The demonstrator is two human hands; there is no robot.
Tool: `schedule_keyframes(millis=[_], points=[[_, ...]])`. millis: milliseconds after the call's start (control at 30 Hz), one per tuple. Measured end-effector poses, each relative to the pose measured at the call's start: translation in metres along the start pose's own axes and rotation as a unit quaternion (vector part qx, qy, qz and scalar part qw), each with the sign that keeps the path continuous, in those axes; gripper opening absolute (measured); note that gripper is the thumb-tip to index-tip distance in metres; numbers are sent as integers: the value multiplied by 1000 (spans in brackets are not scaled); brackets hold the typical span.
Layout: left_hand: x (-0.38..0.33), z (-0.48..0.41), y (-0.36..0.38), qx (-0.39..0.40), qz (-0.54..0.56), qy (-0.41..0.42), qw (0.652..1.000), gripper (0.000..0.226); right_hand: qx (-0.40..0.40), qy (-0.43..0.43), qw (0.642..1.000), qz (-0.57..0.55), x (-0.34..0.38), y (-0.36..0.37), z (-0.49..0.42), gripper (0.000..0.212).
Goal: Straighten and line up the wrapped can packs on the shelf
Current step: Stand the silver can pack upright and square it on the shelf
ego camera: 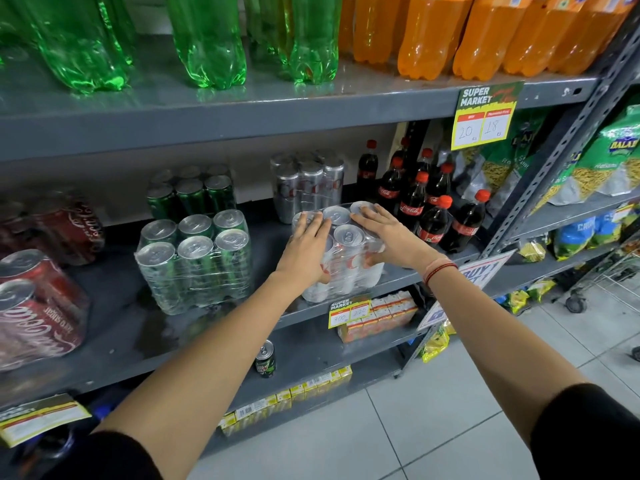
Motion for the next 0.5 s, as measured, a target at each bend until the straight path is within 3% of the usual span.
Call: schedule_keyframes(millis=[500], points=[[-2, 4, 4, -6, 7, 8, 1000, 109, 4, 20, 1000, 21, 2, -1, 6, 102]])
Point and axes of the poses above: each hand's wrist, its own z-axis away from the middle knuckle, its own y-axis out of the palm, x = y × z, the point moved 1 cm from there along -z, towards the middle knuckle, and after that the axes turned 12 degrees about x, right-handed, at the moved point
